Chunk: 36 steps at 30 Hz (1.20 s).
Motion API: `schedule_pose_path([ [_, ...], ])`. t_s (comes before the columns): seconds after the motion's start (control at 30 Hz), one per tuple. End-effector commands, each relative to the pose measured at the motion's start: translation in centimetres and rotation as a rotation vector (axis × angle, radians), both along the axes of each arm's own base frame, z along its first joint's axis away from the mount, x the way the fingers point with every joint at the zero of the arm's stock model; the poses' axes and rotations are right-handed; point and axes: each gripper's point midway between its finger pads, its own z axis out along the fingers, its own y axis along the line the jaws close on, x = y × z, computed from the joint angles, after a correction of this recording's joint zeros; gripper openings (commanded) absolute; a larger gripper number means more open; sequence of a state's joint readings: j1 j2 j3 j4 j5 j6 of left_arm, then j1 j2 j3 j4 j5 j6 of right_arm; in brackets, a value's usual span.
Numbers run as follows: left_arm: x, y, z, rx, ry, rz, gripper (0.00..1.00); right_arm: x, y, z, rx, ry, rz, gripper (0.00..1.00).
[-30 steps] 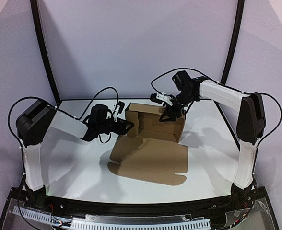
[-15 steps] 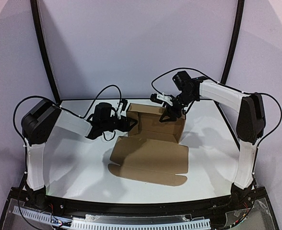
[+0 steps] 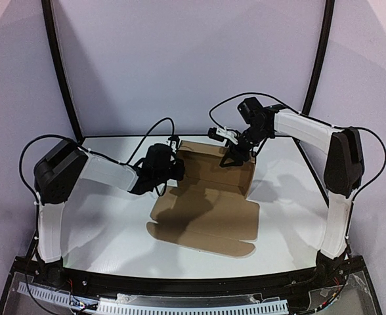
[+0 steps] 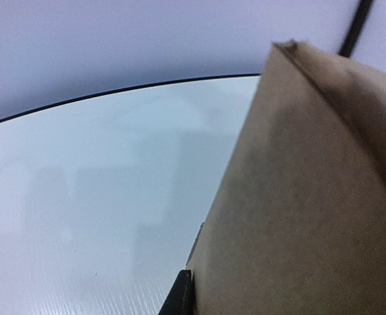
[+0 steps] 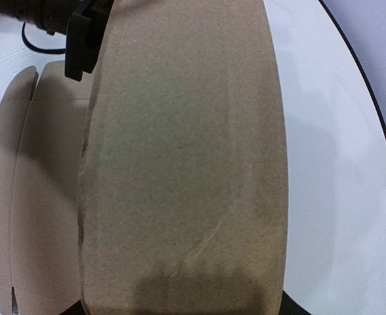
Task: Fold the paper box
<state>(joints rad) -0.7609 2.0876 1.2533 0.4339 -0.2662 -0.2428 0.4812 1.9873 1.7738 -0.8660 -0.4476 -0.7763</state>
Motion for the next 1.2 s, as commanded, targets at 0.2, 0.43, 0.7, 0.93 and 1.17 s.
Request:
schedule_pose_path([
  [0.2, -0.5, 2.9, 1.4, 0.193, -0.165, 0.273, 0.01, -2.5, 1.6, 0.2, 0.057, 0.054, 0.046, 0.57],
  [0.43, -0.8, 4.2, 0.5, 0.230, -0.113, 0.358, 0.01, -2.4, 2.0, -0.3, 0.039, 0.059, 0.045, 0.57],
  [0.7, -1.6, 3.4, -1.0, 0.153, -0.008, 0.353, 0.01, -2.3, 2.1, -0.1, 0.030, 0.044, 0.041, 0.57],
  [0.93, -2.4, 2.9, -1.0, 0.065, 0.018, 0.318, 0.28, -2.4, 1.8, -0.2, 0.004, 0.017, 0.068, 0.58],
  [1.17, -3.5, 3.5, -0.3, 0.006, 0.017, 0.293, 0.40, -3.2, 1.1, -0.5, -0.031, -0.008, 0.121, 0.60],
])
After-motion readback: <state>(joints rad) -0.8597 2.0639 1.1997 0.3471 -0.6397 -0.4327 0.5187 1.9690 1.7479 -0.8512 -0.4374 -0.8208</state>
